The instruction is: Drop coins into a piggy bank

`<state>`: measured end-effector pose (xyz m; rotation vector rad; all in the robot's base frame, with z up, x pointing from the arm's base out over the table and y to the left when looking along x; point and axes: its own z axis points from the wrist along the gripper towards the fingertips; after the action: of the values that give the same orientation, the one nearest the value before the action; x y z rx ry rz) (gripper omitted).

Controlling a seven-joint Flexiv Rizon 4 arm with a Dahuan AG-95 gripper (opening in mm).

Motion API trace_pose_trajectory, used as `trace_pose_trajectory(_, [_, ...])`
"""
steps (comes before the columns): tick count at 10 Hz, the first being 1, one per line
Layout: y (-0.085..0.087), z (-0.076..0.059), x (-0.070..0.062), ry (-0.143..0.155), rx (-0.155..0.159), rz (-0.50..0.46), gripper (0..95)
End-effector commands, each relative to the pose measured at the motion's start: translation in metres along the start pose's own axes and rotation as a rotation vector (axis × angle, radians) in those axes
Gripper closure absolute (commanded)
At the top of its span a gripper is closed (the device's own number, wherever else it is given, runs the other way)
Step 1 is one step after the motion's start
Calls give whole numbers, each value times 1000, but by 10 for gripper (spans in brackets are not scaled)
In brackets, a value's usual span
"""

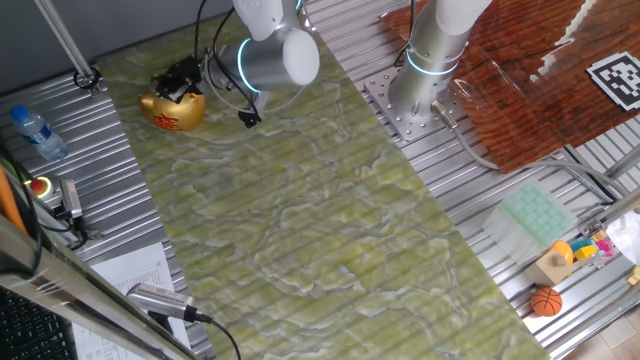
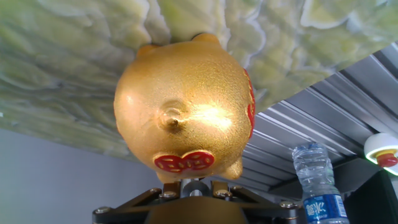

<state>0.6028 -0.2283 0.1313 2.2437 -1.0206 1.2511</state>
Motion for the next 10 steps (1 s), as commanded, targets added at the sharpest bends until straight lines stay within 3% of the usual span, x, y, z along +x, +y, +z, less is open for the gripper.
trace_pose_trajectory(1, [0, 1, 0, 2, 5, -6, 950])
trace_pose_trajectory(10, [-1, 0, -2, -20, 32, -3, 950])
